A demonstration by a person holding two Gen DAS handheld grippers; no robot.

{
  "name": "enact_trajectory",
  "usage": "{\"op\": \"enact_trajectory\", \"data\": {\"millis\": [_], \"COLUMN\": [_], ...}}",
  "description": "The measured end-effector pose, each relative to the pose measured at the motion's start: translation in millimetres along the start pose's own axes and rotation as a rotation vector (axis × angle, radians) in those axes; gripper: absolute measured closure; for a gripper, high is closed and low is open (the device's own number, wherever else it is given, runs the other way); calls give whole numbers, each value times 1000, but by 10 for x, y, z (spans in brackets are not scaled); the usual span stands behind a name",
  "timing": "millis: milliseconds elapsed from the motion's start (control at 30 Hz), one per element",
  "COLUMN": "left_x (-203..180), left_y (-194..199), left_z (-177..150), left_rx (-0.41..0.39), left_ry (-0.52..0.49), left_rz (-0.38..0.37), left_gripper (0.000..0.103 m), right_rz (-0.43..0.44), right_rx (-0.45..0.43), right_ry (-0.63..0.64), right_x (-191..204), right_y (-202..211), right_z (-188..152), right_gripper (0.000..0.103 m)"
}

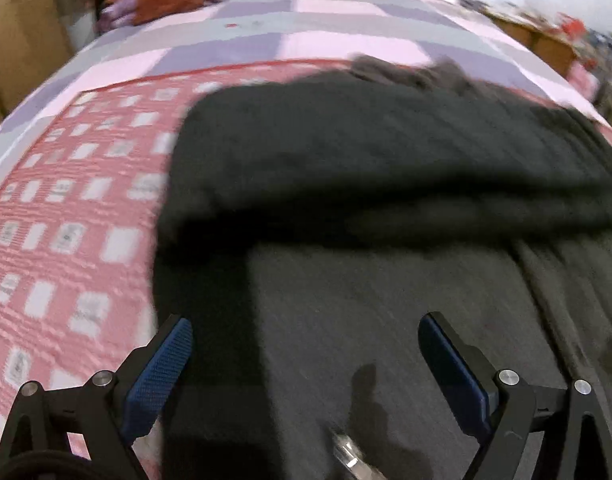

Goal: Fold large clothes

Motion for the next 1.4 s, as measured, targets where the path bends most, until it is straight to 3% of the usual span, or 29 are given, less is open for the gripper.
{"op": "enact_trajectory", "data": {"millis": [133, 233, 433, 533, 700, 833, 900, 1000, 1100, 1300, 1400], "left_x": [-291, -210, 71, 90, -55, 55, 165, 328, 345, 504, 610], "left_y": [80, 124, 402, 532, 722, 843, 904, 1037, 1144, 1469, 1636], "left_z": [-494, -813, -943, -965, -1192, -1444, -1570, -1709, -1704, -1815, -1970], "left_rx": [80, 123, 110, 110, 126, 156, 182, 173, 145, 113, 115], "left_ry": [-83, -88, -66, -44, -59, -19, -18, 37, 18, -6, -6], "left_rz": [-25, -5, 31, 55, 68, 81, 122, 92, 86, 103, 120], "left_gripper": [8, 8, 7, 8, 8, 7, 8, 8, 8, 8, 8], "right_rz": [73, 53, 4, -11, 84, 91, 78, 25, -12, -100, -140], "right_rx": [70, 96, 108, 107, 108, 128, 142, 147, 153, 216, 229], "right_ry": [103, 148, 70, 85, 116, 111, 95, 105, 73, -119, -141], "right_x": [458, 417, -101, -52, 268, 102, -56, -143, -183, -313, -268], "right_y": [65, 114, 420, 564, 748, 854, 950, 1100, 1236, 1539, 1707], "right_z": [-469, -814, -1107, -1143, -1310, -1560, -1658, -1752, -1870, -2244, -2421], "right_gripper": [100, 100, 100, 100, 100, 100, 100, 100, 100, 100, 100]}}
Point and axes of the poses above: each gripper's, at about its wrist camera, not at the fingertips, and y roughly against the way its jaws point, x to its left, z to its top, the point moved 6 cm from there along -y, roughly the way its jaws point, and after that the axes turned 7 degrees about -x, right-handed, at the moved point
